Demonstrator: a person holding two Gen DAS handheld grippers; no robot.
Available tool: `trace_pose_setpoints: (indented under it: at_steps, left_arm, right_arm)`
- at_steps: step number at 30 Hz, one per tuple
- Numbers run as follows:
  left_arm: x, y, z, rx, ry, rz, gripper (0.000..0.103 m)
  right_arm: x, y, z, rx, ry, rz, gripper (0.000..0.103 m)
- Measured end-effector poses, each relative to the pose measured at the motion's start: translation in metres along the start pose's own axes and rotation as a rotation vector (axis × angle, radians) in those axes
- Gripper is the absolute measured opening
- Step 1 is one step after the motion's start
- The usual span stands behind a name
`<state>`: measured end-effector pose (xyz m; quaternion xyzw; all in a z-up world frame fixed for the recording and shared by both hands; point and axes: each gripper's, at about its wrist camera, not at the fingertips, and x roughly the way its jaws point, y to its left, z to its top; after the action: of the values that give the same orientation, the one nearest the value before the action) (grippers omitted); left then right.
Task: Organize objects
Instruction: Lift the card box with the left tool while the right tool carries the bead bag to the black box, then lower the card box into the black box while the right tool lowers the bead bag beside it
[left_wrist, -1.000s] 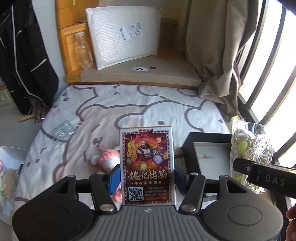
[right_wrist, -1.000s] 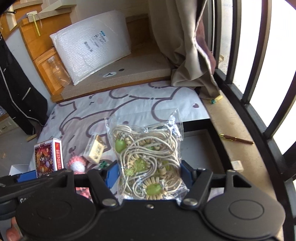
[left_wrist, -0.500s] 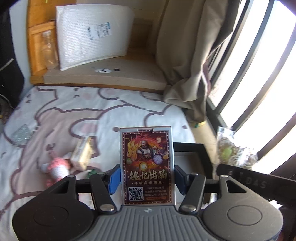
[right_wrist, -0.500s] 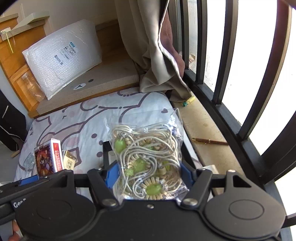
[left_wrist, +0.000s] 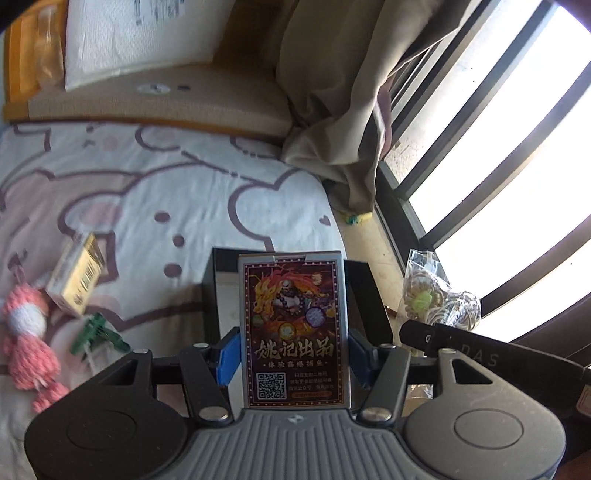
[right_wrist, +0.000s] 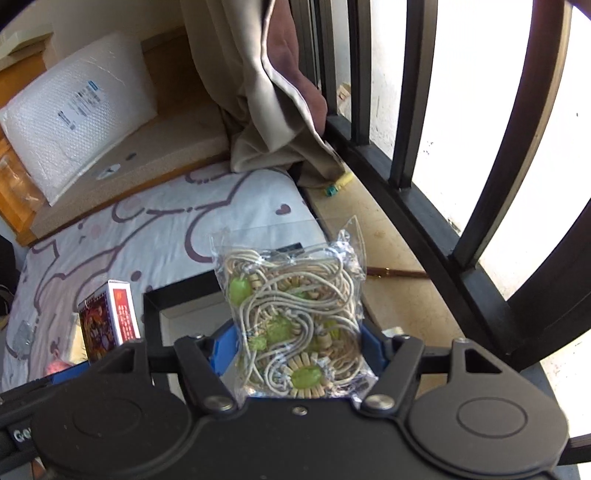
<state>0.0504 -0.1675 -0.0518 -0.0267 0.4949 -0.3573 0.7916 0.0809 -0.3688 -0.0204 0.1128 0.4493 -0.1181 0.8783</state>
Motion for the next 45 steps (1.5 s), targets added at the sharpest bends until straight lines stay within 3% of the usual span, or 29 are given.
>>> trace_pose_setpoints:
  at_steps: [7, 13, 17, 20, 22, 26, 31, 33, 37, 45]
  left_arm:
    - [0.032, 0.009, -0.002, -0.029, 0.079, 0.004, 0.059]
    - [0.045, 0.01, -0.001, -0.022, 0.103, 0.058, 0.059]
    - [0.048, 0.012, 0.0, -0.034, 0.132, 0.049, 0.061]
    - [0.04, 0.013, 0.003, -0.049, 0.112, 0.017, 0.072]
    - [0.032, 0.012, 0.006, -0.037, 0.081, 0.039, 0.082]
    - [0.025, 0.015, 0.011, -0.025, 0.045, 0.062, 0.082]
    - [0.035, 0.026, 0.009, -0.016, 0.081, 0.126, 0.082]
    - [0.038, 0.03, 0.007, -0.016, 0.095, 0.126, 0.081]
    - [0.039, 0.034, 0.007, -0.017, 0.106, 0.1, 0.062]
    - [0.044, 0.046, 0.008, -0.042, 0.124, 0.081, 0.05]
  right_arm:
    - [0.024, -0.006, -0.002, -0.011, 0.027, 0.007, 0.069]
    - [0.043, -0.006, -0.007, -0.048, 0.062, 0.009, 0.069]
    - [0.051, -0.004, -0.009, -0.06, 0.08, 0.013, 0.069]
    - [0.057, -0.005, -0.011, -0.062, 0.095, 0.015, 0.069]
    - [0.061, -0.004, -0.012, -0.063, 0.106, 0.013, 0.069]
    - [0.068, 0.001, -0.015, -0.082, 0.124, 0.007, 0.069]
    - [0.075, 0.012, -0.019, -0.12, 0.138, -0.005, 0.068]
    - [0.078, 0.016, -0.02, -0.131, 0.143, -0.013, 0.068]
    - [0.087, 0.022, -0.022, -0.138, 0.136, -0.054, 0.068]
    - [0.117, 0.041, -0.039, -0.206, 0.198, -0.08, 0.068]
